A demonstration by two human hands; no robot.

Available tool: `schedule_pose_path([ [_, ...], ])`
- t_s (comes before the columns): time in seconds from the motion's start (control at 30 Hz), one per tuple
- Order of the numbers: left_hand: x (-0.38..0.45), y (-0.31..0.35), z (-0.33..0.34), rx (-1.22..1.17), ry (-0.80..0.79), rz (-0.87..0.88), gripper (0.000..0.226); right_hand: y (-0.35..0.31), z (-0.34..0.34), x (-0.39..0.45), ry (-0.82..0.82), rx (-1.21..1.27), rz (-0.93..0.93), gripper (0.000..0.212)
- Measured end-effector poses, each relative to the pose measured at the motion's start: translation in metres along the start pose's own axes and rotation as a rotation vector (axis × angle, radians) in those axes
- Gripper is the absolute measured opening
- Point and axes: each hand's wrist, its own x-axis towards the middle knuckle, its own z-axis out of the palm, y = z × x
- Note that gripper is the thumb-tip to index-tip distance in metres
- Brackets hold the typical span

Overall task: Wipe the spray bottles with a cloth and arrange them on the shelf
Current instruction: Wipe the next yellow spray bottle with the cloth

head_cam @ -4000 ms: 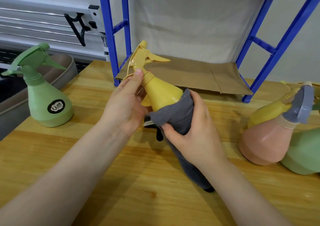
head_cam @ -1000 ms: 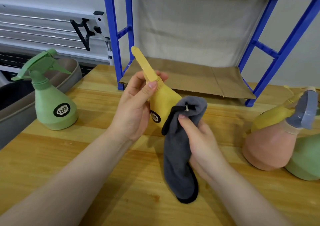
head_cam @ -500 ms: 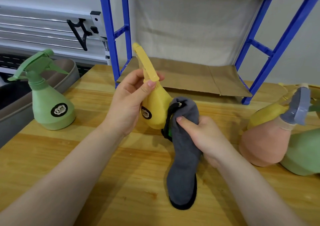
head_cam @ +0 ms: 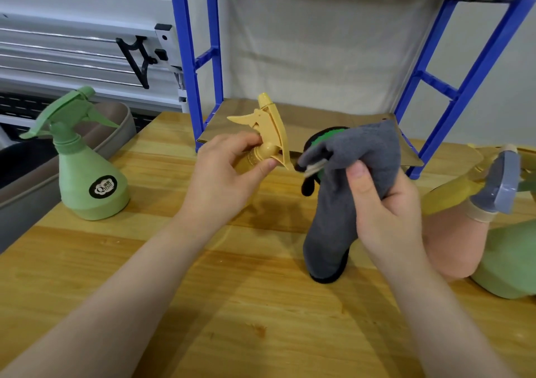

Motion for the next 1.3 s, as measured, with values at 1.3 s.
schedule_pose_path([
  [1.3,-0.016,0.013,0.018,0.169,-0.162,0.223,0.030,0.016,0.015,-0.009,-0.228,-0.516,0.188,0.026],
])
